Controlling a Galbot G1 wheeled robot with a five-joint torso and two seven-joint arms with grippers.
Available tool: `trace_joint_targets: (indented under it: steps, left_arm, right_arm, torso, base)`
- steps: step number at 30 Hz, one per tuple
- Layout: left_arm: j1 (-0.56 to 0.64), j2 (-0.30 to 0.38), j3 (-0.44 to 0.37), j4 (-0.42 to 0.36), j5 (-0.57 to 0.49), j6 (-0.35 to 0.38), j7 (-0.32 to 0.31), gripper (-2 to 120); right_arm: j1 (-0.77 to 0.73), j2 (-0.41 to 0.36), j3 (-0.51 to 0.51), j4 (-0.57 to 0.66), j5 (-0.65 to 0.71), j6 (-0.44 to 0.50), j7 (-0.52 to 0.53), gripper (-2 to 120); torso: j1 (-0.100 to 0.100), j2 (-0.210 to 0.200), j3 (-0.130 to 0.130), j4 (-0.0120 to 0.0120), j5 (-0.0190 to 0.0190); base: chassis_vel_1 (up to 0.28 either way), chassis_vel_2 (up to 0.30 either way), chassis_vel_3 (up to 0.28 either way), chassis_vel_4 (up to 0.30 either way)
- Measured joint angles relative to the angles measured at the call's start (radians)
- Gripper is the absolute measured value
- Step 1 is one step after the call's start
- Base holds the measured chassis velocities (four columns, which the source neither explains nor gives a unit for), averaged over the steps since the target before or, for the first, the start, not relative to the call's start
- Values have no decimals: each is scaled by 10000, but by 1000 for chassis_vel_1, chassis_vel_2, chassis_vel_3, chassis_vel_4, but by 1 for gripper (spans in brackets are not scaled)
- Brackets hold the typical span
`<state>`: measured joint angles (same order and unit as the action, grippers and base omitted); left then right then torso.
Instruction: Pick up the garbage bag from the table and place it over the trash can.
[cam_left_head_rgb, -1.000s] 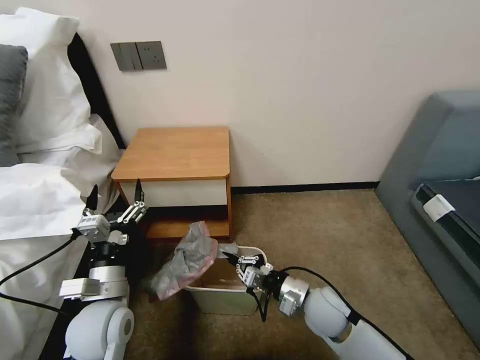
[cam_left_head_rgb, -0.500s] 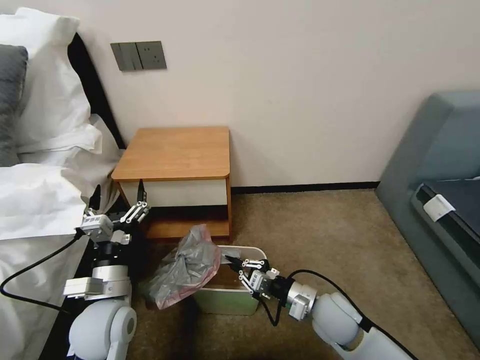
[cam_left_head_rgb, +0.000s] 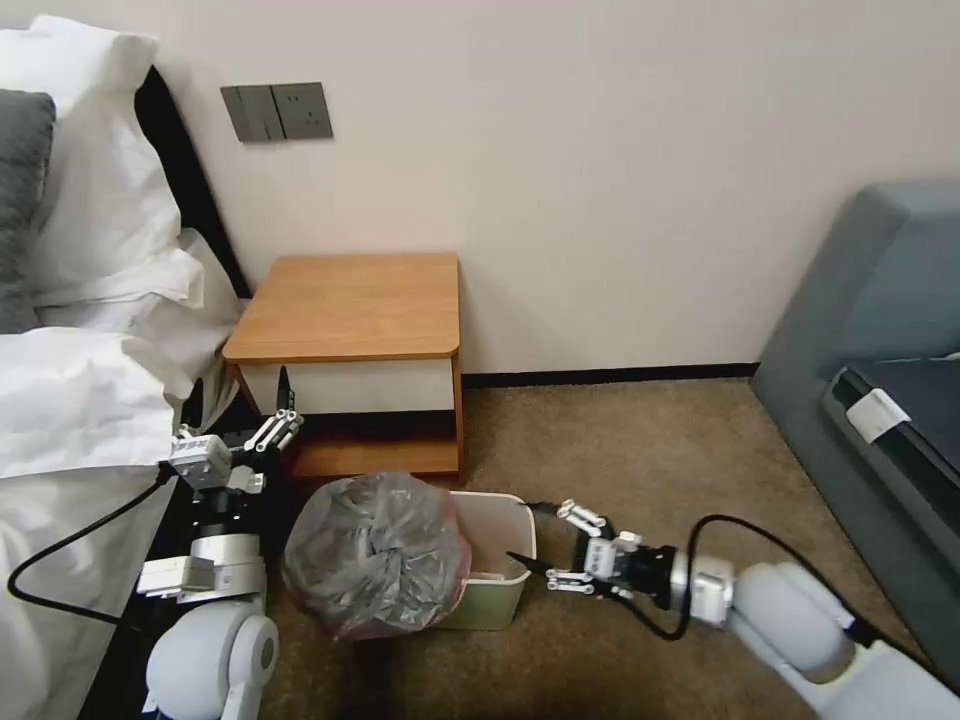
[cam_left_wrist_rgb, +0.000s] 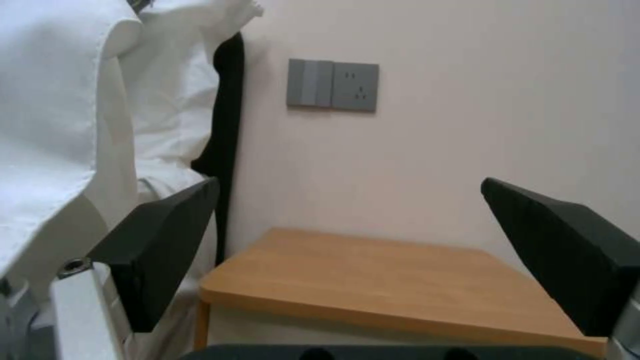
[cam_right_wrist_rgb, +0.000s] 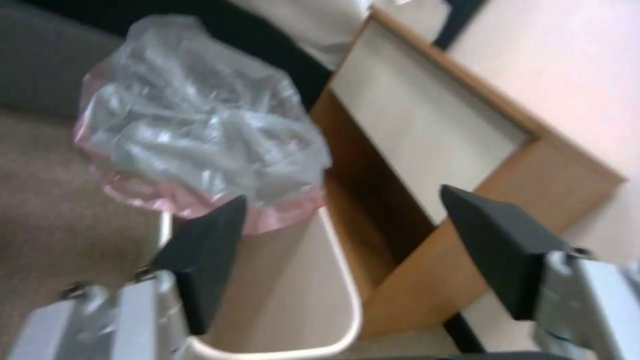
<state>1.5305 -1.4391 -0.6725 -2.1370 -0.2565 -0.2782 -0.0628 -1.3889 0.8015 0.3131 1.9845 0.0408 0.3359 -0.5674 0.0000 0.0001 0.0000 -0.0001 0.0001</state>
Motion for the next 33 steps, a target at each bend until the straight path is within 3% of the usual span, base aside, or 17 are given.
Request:
trace_joint_targets:
  steps: [3, 6, 9, 10, 12, 14, 15, 18, 21, 23, 26, 33]
  left_arm:
    - [97, 17, 1, -79, -31, -3, -2, 98]
    - [594, 255, 18, -430, -302, 519, -43, 98]
    - [1873, 1127, 19, -1224, -1239, 2427, -109, 97]
    - [1873, 1127, 19, -1224, -1239, 2427, -109, 97]
    - [2279, 1561, 21, -1343, -1757, 3635, -108, 95]
    - [2266, 1746, -28, -1095, -2325, 4276, 290, 94]
    - [2266, 1746, -28, -1095, -2325, 4276, 290, 94]
    - [2079, 1857, -8, -402, -2701, 4317, 1202, 91]
    - [2036, 1919, 180, 48, -2550, 3941, 1316, 93]
    - [1985, 1931, 559, 334, -2163, 3746, 546, 95]
    - [1871, 1824, 875, 486, -1804, 4027, 3, 94]
    - [1991, 1582, 1158, -189, -1857, 5654, -12, 92]
  right_arm:
    - [-180, 100, 292, 172, 171, 43, 113, 88]
    - [-303, 306, 561, 342, 323, 114, 344, 98]
    - [-389, 609, 859, 413, 462, 319, 496, 100]
    - [-389, 609, 859, 413, 462, 319, 496, 100]
    - [-416, 867, 901, 309, 494, 526, 515, 100]
    - [-418, 1065, 879, 105, 495, 763, 516, 100]
    - [-418, 1065, 879, 105, 495, 763, 516, 100]
    - [-434, 1213, 805, -137, 524, 888, 575, 100]
    - [-429, 1294, 790, -278, 533, 944, 618, 100]
    - [-426, 1354, 771, -356, 552, 969, 679, 100]
    - [-394, 1421, 699, -438, 583, 973, 740, 100]
    - [-281, 1485, 576, -552, 590, 981, 793, 100]
  torso:
    - [0, -1, 0, 0, 0]
    - [0, -1, 0, -1, -1]
    - [0, -1, 0, 6, 0]
    - [0, -1, 0, 6, 0]
    - [0, -1, 0, 4, 0]
    - [0, -1, 0, 1, 0]
    - [0, -1, 0, 1, 0]
    - [0, -1, 0, 1, -3]
    - [0, -1, 0, 0, -3]
    - [0, -1, 0, 2, -1]
    - [1, -1, 0, 0, -3]
    - [0, -1, 0, 1, 1]
  base:
    - [0, 0, 0, 0]
    - [0, 0, 0, 0]
    - [0, 0, 0, 0]
    - [0, 0, 0, 0]
    - [0, 0, 0, 0]
    - [0, 0, 0, 0]
    - [0, 0, 0, 0]
    - [0, 0, 0, 0]
    - [0, 0, 0, 0]
    - [0, 0, 0, 0]
    - [0, 0, 0, 0]
    - [0, 0, 0, 0]
